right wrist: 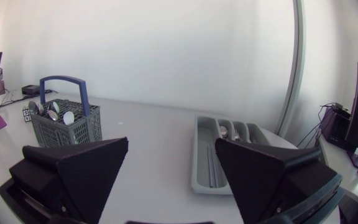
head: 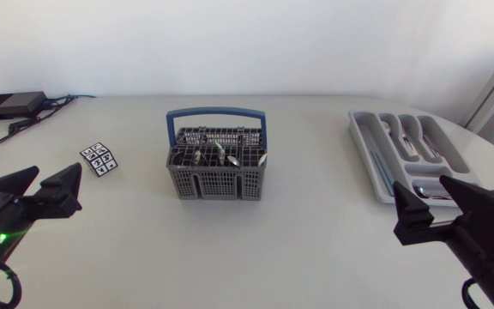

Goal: Transfer all utensils from the basket to the drawer tray.

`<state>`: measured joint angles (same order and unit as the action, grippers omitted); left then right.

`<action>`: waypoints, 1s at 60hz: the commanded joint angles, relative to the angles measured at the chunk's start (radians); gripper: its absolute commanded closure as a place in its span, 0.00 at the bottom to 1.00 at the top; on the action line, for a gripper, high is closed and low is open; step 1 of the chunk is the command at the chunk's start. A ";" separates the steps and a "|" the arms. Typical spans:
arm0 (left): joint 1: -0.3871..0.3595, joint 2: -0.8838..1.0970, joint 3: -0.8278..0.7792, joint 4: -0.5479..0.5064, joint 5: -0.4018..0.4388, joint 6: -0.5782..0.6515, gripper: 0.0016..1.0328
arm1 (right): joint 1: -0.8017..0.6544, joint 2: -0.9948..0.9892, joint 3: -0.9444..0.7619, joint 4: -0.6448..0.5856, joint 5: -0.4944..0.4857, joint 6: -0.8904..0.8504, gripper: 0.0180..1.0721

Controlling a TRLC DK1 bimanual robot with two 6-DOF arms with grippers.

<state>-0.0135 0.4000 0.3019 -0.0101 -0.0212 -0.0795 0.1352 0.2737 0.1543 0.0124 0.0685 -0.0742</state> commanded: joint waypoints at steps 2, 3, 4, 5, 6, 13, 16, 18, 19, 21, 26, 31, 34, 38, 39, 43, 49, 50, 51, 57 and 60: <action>-0.045 0.109 0.089 -0.018 -0.029 -0.025 0.05 | 0.027 0.110 0.073 0.012 0.008 0.024 0.04; -0.066 0.134 0.105 -0.024 -0.040 -0.025 0.05 | 0.032 0.124 0.082 0.011 0.013 0.024 0.04; -0.078 0.148 0.114 -0.033 -0.052 -0.025 0.06 | 0.038 0.134 0.088 0.006 0.016 0.024 0.04; -0.091 0.160 0.121 -0.041 -0.066 -0.025 0.06 | 0.043 0.144 0.094 0.004 0.019 0.024 0.04; -0.098 0.168 0.129 -0.050 -0.077 -0.025 0.06 | 0.050 0.156 0.100 0.004 0.024 0.024 0.04; -0.181 0.284 0.221 -0.142 -0.152 -0.019 0.06 | 0.099 0.222 0.136 -0.005 0.047 0.045 0.04; -0.220 0.364 0.286 -0.212 -0.168 0.029 0.06 | 0.118 0.265 0.159 -0.011 0.059 0.053 0.04; -0.238 0.415 0.325 -0.249 -0.168 0.055 0.06 | 0.130 0.295 0.179 -0.023 0.068 0.053 0.04; -0.241 0.436 0.339 -0.261 -0.168 0.064 0.06 | 0.138 0.312 0.189 -0.029 0.073 0.053 0.04; -0.249 0.476 0.367 -0.278 -0.168 0.095 0.06 | 0.147 0.344 0.215 -0.052 0.083 0.053 0.04; -0.260 0.577 0.425 -0.307 -0.166 0.210 0.06 | 0.152 0.464 0.307 -0.154 0.085 0.053 0.04; -0.278 0.646 0.480 -0.337 -0.166 0.239 0.06 | 0.152 0.572 0.381 -0.238 0.071 0.048 0.04; -0.306 0.678 0.510 -0.347 -0.166 0.247 0.06 | 0.153 0.628 0.416 -0.275 0.057 0.037 0.04; -0.321 0.727 0.548 -0.357 -0.164 0.261 0.06 | 0.161 0.671 0.449 -0.299 0.014 0.017 0.04; -0.325 0.738 0.559 -0.363 -0.164 0.262 0.06 | 0.161 0.676 0.452 -0.301 0.004 0.011 0.04; -0.352 0.789 0.599 -0.387 -0.163 0.267 0.06 | 0.162 0.700 0.472 -0.310 -0.062 -0.004 0.04; -0.376 0.849 0.645 -0.401 -0.163 0.288 0.07 | 0.158 0.772 0.528 -0.404 -0.180 -0.096 0.04; -0.381 0.867 0.658 -0.406 -0.163 0.290 0.07 | 0.158 0.786 0.538 -0.422 -0.193 -0.121 0.04; -0.382 0.876 0.664 -0.407 -0.163 0.290 0.08 | 0.158 0.800 0.545 -0.433 -0.203 -0.142 0.04; -0.398 0.958 0.738 -0.430 -0.163 0.291 0.13 | 0.161 0.846 0.571 -0.437 -0.225 -0.153 0.04; -0.404 0.994 0.767 -0.442 -0.164 0.296 0.16 | 0.161 0.855 0.579 -0.437 -0.230 -0.153 0.04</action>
<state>-0.4034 1.3342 1.0077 -0.4301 -0.1848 0.1890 0.2882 1.1038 0.7036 -0.4088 -0.1493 -0.1955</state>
